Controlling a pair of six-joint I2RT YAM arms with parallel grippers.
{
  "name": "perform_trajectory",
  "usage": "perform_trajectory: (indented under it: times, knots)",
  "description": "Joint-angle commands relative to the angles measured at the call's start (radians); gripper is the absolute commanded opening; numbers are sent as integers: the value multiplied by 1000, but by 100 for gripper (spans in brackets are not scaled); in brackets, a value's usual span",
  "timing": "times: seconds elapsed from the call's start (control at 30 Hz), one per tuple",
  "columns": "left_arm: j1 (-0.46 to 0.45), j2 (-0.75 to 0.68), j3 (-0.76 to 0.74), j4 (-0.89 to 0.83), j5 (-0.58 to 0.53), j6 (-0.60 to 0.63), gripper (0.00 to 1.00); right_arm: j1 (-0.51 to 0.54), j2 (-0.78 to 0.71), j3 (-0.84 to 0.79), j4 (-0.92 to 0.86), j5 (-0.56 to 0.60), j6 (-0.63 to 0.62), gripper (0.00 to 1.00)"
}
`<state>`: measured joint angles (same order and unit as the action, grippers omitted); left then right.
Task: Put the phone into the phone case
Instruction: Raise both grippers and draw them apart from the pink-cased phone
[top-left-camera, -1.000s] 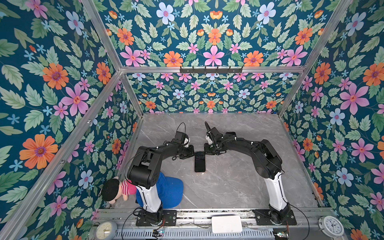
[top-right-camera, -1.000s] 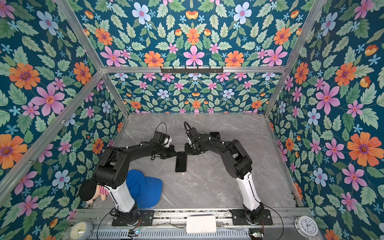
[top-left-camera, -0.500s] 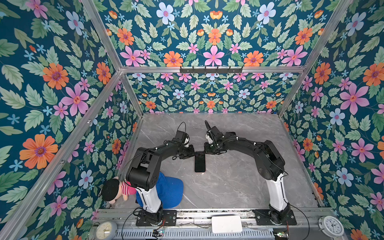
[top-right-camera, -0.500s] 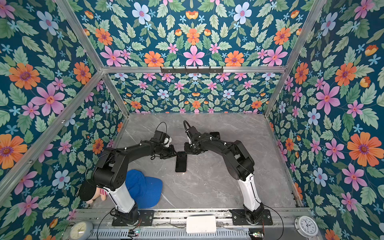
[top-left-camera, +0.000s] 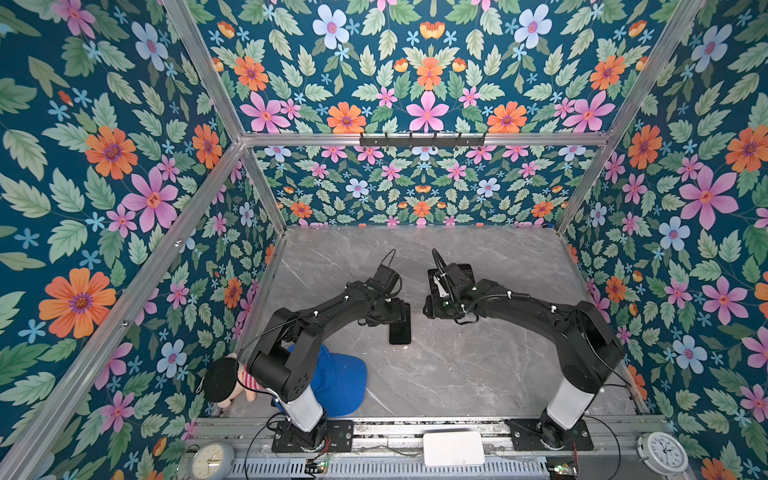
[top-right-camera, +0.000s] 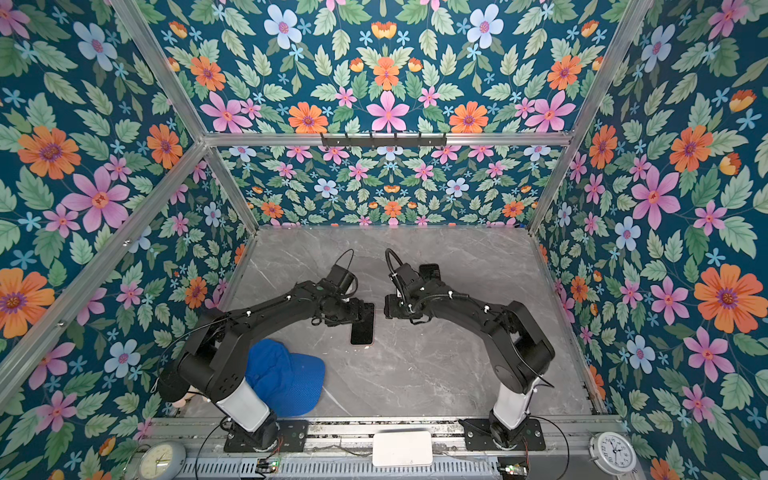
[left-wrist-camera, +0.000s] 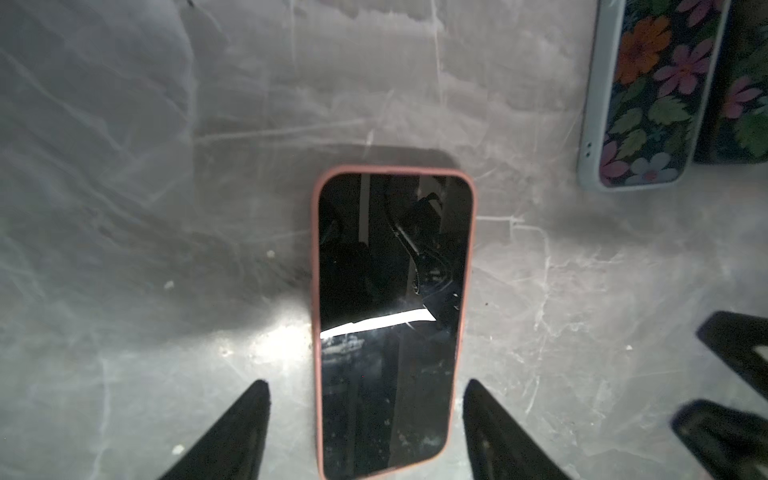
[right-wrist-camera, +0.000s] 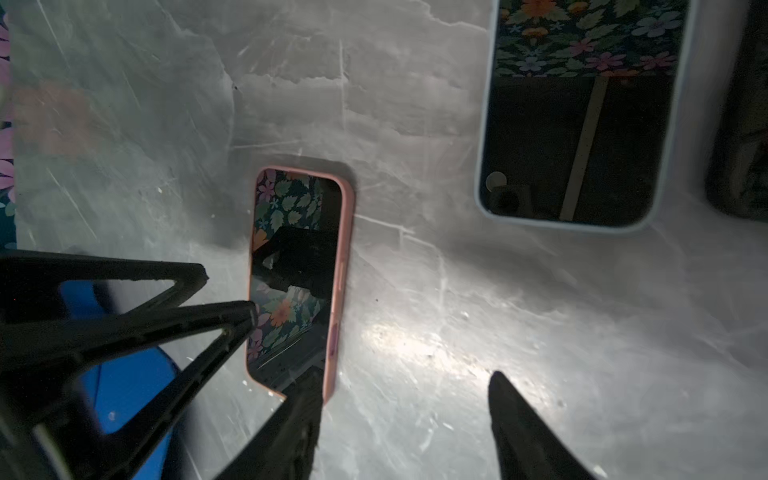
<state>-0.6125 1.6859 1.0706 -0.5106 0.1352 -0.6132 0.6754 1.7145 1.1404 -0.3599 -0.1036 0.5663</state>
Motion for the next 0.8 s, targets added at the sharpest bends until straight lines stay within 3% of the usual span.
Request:
perform_trajectory:
  times: [0.0,0.13,0.33,0.77]
  knots:
    - [-38,9,15,-99,-91,-50,86,1,-46,-70,41,43,17,73]
    - [-83,17,40,-125,-113,-80,100,1,-103,-142,62,51,21,80]
    - [-121,78,85,-183,-130,-113,100,1,-134,-195,80,56,17,82]
    - [-123,181,91,-132,-65,-123,100,0,-175,-247,107,77,17,84]
